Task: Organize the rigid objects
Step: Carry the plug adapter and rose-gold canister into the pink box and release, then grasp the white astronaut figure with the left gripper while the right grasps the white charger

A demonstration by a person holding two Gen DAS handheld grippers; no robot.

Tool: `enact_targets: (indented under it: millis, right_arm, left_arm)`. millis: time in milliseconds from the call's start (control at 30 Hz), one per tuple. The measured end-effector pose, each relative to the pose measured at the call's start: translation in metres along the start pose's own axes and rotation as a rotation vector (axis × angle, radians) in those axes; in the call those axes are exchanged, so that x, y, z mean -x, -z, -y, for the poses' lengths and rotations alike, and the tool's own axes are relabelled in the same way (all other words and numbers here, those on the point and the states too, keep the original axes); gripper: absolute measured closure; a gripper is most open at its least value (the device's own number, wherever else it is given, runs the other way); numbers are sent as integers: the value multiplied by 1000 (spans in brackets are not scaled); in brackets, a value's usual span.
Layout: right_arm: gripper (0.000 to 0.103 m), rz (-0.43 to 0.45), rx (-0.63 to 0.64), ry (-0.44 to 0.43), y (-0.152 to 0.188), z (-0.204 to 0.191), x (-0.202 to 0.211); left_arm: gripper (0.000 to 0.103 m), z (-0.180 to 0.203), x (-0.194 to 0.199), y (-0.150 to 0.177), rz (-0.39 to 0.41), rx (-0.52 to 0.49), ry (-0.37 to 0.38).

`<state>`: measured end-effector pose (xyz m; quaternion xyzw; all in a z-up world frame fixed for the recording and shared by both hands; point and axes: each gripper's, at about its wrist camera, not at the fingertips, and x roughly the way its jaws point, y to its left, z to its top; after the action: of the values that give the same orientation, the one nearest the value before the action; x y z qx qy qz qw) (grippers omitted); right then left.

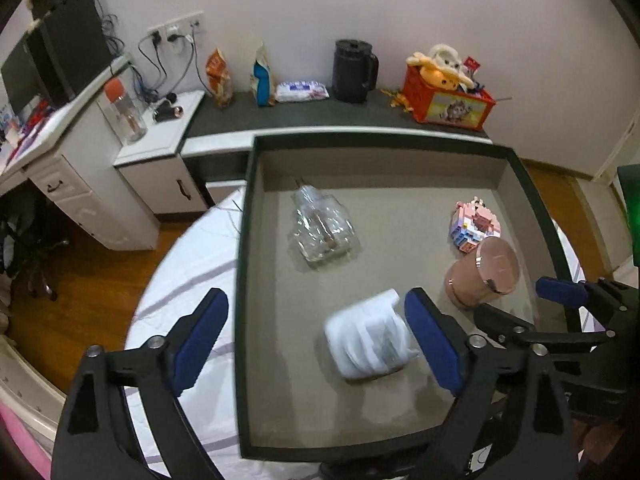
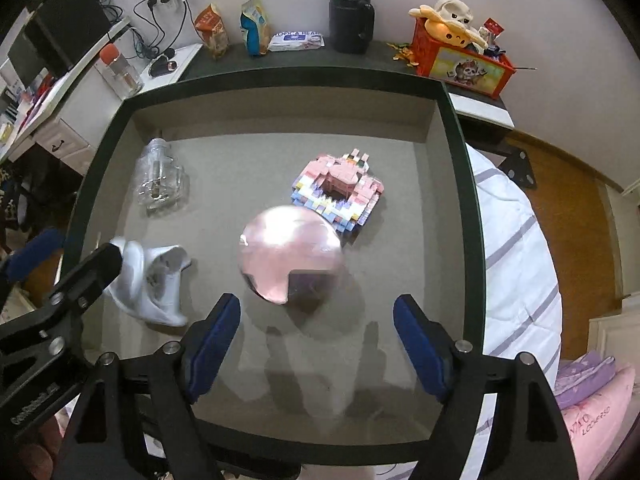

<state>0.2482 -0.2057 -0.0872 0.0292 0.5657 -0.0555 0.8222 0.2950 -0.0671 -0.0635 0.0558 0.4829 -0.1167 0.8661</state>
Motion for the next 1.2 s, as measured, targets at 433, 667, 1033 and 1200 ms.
enact_targets:
  millis: [433,667,1033,1200]
  right_arm:
    - [21,91,-58,-46,30,19,88]
    - [21,114,-131,-35,79,39,145]
    - [21,26,-107,12,129,47,131]
    - [21,13,-51,24,130,36,111]
  left_arm:
    - [5,-29,100,14,96,32,-61]
    - [5,-43,144,41,127,51,-36]
    - [5,-64,147,98,106,11,-48]
    - [5,-60,130,117,67,-1,-33]
